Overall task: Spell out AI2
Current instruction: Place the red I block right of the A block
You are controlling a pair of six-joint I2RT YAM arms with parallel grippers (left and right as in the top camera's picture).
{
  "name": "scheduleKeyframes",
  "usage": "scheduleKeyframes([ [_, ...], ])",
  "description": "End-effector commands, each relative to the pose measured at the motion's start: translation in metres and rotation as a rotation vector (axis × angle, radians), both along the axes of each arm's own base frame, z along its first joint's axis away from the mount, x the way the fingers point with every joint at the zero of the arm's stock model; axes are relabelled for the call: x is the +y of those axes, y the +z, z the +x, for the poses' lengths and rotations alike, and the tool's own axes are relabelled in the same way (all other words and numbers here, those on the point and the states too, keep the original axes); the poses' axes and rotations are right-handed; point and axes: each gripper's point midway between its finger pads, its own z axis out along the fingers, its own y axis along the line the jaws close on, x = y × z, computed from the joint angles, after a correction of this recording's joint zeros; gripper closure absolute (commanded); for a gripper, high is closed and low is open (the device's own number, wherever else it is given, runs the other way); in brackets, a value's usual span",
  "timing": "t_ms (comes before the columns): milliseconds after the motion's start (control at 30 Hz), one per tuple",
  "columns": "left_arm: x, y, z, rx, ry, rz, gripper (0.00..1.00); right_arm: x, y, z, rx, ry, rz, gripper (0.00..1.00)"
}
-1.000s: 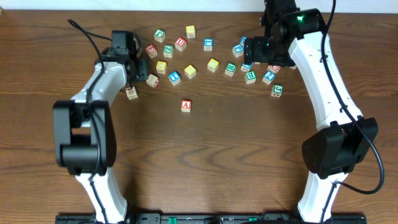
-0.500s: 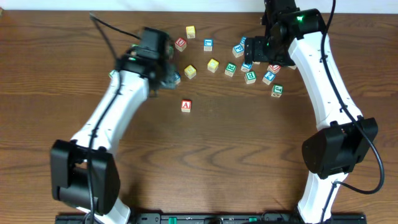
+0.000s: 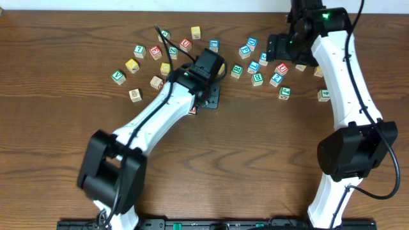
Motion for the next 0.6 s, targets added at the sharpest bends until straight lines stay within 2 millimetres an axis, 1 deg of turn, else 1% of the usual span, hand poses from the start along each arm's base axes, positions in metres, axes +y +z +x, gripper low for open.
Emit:
scheduleKeyframes([
  [0, 0.002, -0.03, -0.001, 0.07, 0.054, 0.02, 0.71, -0.01, 0.007, 0.004, -0.021, -0.011, -0.012, 0.05],
  [67, -0.002, -0.04, -0.004, 0.097, 0.043, 0.017, 0.71, -0.012, 0.007, 0.005, -0.022, -0.015, -0.012, 0.05],
  [233, -0.011, -0.054, -0.007, 0.123, 0.026, 0.009, 0.71, -0.015, 0.007, 0.005, -0.022, -0.021, -0.012, 0.05],
  [467, -0.009, -0.075, -0.008, 0.154, 0.028, 0.032, 0.71, -0.016, 0.007, 0.005, -0.022, -0.014, -0.015, 0.05],
  [567, -0.01, -0.076, -0.008, 0.155, 0.031, 0.031, 0.7, -0.016, 0.007, 0.005, -0.022, -0.012, -0.016, 0.05],
])
